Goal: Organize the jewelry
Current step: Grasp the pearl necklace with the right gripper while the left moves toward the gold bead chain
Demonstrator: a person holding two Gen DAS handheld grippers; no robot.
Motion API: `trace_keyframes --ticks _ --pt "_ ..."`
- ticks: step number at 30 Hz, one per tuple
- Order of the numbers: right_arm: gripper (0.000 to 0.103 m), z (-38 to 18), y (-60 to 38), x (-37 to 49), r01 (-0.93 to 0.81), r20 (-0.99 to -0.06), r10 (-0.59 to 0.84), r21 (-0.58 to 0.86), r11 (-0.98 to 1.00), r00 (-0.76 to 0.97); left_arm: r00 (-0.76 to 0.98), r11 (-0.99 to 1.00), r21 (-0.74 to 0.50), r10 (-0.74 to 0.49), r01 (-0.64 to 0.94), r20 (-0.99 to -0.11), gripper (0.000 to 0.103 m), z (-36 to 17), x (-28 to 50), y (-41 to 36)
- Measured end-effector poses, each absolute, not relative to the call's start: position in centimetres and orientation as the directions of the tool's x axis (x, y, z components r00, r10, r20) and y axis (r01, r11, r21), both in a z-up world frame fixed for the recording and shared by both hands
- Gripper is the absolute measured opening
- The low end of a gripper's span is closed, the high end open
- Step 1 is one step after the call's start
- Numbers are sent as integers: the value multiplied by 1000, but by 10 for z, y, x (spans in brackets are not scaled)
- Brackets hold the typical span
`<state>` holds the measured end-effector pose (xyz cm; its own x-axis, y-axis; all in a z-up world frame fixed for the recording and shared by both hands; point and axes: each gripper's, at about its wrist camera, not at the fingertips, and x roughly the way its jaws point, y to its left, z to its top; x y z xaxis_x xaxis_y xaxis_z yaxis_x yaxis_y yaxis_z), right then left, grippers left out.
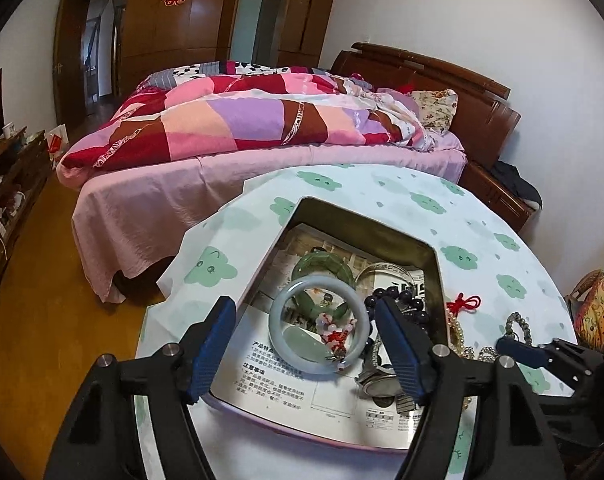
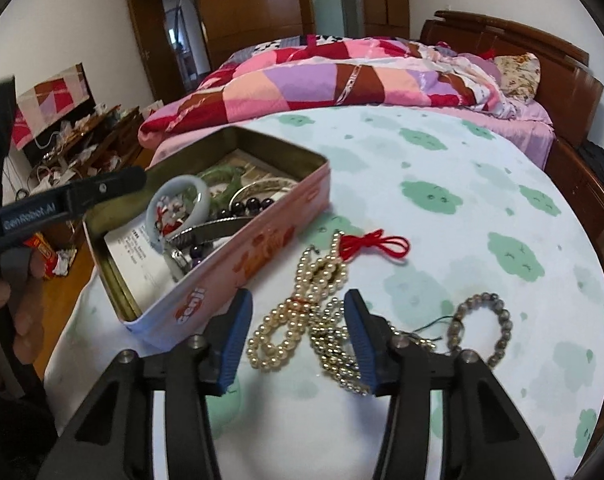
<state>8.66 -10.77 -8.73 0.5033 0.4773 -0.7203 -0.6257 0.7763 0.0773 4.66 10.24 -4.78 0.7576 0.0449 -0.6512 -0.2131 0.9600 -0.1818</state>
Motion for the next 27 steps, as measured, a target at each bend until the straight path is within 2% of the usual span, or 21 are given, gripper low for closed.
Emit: trace_keyframes --ticks 9,11,15,16,20,27 --pt "40 -111 -85 94 -638 -785 391 -7 770 481 751 964 -181 30 -197 -659 72 -51 48 96" --pt "18 -111 -85 94 -639 -793 386 -6 769 472 753 964 -182 26 -192 -657 72 -50 47 94" --pt "15 -109 -103 91 -623 -775 423 49 781 470 761 968 -179 18 -176 -649 72 -46 45 88" --pt "8 -106 -107 89 -617 -763 437 63 785 477 763 969 -178 16 -171 -646 72 -45 44 86" --pt "8 -88 -127 87 -593 -715 477 107 798 512 759 973 -174 1 -150 -651 72 -45 46 76" --pt "8 -80 -151 90 -546 -699 455 110 831 551 760 984 -155 -33 -90 -649 72 -41 45 55"
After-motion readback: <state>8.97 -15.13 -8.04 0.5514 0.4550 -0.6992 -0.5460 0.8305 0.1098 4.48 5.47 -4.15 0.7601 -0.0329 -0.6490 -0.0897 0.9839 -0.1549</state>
